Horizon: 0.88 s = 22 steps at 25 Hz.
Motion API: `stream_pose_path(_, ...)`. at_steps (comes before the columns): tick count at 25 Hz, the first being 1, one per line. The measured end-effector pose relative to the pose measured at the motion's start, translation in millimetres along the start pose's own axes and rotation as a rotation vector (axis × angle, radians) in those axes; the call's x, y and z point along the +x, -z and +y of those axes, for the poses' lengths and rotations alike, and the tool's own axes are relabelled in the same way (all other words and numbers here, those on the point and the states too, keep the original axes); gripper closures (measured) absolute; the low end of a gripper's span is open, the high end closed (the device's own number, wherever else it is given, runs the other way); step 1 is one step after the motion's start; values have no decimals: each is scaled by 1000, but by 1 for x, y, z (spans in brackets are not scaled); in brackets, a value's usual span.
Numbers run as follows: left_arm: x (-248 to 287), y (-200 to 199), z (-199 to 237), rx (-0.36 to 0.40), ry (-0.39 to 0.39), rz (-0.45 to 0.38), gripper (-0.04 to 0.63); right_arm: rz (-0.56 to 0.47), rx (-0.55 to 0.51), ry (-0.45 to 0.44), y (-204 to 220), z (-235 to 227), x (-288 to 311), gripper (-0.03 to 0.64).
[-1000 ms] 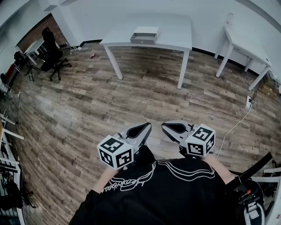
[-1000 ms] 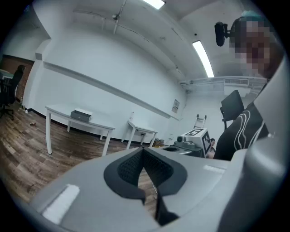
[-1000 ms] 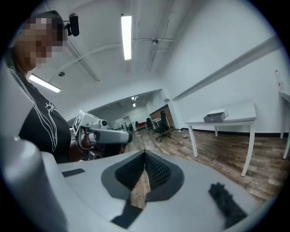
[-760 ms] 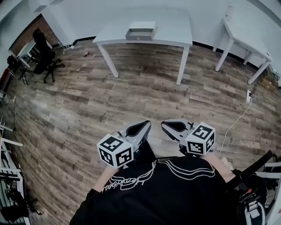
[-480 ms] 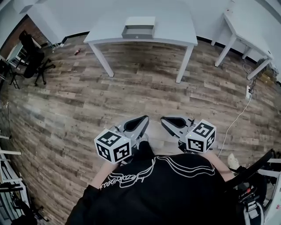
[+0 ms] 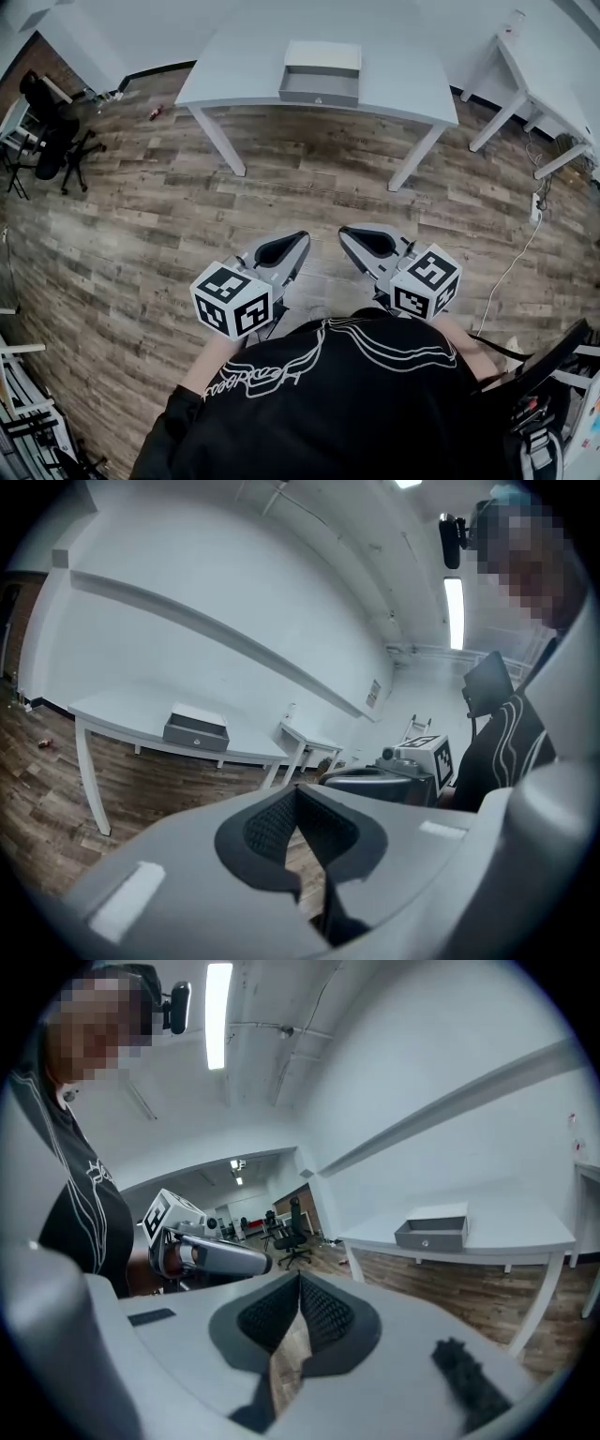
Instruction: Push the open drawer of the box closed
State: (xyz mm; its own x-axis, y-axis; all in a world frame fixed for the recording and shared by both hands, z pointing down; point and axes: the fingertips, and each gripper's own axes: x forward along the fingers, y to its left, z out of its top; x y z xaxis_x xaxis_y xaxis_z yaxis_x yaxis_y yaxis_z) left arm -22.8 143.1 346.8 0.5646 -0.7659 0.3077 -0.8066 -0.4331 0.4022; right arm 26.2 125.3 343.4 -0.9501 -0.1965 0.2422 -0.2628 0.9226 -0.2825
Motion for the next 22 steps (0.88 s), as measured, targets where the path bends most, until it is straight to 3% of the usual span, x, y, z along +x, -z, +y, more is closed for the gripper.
stream_pose_path(11, 77, -29, 101, -26, 11, 65, 589, 30, 99, 50, 0, -114, 69, 607)
stream_pose_path(22, 178, -82, 229, -27, -28, 153, 589, 52, 156, 48, -36, -255, 156, 606)
